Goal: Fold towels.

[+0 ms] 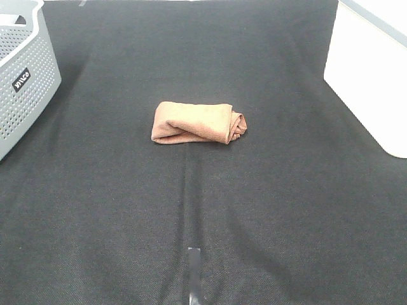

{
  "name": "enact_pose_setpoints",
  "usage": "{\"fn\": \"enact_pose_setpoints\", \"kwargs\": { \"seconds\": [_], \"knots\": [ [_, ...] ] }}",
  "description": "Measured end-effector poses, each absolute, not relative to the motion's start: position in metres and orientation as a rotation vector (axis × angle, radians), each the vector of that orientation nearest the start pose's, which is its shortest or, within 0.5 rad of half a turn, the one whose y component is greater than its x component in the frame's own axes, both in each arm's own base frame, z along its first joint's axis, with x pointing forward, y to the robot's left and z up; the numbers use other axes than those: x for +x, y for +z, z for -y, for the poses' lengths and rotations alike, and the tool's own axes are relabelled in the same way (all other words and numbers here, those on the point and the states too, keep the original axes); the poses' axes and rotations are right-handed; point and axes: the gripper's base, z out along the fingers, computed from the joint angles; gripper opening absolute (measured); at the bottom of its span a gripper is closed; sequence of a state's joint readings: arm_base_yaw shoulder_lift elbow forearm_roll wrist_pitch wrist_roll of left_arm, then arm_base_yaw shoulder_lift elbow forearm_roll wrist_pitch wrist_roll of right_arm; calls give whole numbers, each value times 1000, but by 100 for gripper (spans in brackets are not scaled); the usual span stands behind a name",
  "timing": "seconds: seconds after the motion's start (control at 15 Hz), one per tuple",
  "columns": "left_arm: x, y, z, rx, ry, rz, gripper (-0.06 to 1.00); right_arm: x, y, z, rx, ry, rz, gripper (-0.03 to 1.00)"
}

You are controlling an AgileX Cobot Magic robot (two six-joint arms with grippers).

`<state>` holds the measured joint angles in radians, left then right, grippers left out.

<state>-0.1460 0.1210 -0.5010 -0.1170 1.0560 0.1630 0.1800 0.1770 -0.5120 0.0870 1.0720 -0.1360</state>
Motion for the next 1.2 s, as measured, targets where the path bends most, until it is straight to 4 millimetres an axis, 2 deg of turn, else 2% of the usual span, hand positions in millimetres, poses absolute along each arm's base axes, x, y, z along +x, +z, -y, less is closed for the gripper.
{"fn": "enact_pose_setpoints", "kwargs": {
  "seconds": [0.27,0.47,1.2],
  "knots": [
    [6,278,9,174,-46,-2098,76,3,280,-7,-170,39,-2097,67],
    [-6,278,9,146,-20,-2024,76,-7,279,-7,-156,29,-2035,67],
    [-5,278,9,144,-21,-2023,76,-7,279,-7,-156,29,-2032,67]
  ]
}}
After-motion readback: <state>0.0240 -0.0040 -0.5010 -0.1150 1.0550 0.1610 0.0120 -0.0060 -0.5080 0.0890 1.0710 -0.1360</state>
